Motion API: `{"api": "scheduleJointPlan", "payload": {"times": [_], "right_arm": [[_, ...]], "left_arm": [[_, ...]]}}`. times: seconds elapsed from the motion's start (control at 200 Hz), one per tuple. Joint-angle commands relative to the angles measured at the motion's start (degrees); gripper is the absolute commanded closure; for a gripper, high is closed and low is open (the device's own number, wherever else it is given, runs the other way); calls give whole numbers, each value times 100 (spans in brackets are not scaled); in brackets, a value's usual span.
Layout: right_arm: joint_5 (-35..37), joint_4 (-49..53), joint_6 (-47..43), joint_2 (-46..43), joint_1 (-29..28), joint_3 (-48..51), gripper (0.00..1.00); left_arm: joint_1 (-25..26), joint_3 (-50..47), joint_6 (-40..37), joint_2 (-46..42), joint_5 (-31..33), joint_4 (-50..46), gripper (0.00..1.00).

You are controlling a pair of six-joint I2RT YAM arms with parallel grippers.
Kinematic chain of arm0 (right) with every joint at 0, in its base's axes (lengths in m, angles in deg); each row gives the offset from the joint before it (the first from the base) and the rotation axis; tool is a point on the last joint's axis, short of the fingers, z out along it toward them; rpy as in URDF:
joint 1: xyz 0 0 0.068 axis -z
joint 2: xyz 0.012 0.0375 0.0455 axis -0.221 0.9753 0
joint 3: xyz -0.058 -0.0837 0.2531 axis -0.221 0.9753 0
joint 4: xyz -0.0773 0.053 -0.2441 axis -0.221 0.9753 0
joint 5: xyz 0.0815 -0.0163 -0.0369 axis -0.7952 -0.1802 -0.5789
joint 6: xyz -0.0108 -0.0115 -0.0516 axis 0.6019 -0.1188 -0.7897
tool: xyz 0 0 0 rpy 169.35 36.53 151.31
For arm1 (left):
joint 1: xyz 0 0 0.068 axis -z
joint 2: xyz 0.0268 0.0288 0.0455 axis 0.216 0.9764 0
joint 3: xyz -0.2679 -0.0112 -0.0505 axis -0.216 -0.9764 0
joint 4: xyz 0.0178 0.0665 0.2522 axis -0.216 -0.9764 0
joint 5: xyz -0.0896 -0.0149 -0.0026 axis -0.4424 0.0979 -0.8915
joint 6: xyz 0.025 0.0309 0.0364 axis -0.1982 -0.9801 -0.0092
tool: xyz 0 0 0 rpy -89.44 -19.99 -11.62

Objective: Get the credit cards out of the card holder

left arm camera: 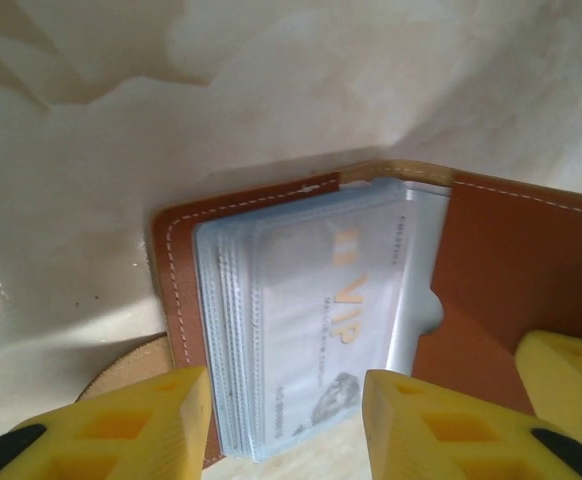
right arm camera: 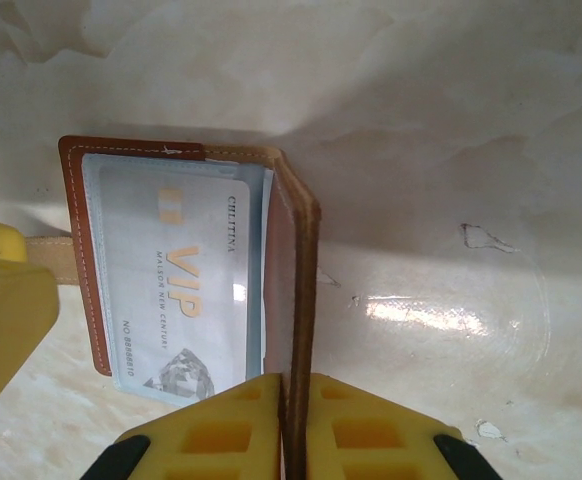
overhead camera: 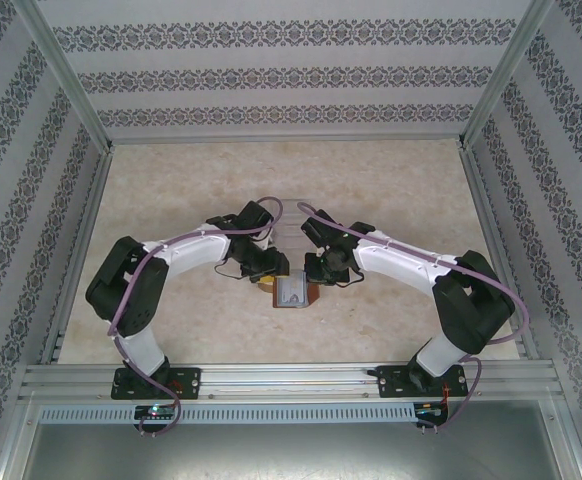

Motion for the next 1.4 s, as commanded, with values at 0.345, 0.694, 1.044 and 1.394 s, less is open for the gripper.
{"api": "scheduleJointPlan", "payload": {"times": [0.345, 0.694, 1.044, 1.394], "right_arm": [[-50, -111, 227, -114, 94, 147, 87], [457, 386, -11, 38, 111, 101, 72], [1029, 735, -231, 387, 84, 114, 45], [1466, 910, -328, 871, -11, 89, 28]], "left_arm": [[63, -257, -67, 424, 174, 206, 53], [67, -337, -188, 568, 291, 139, 60], [62, -309, -243, 593, 352, 22, 64], [65, -288, -265, 610, 372, -39, 64]]}}
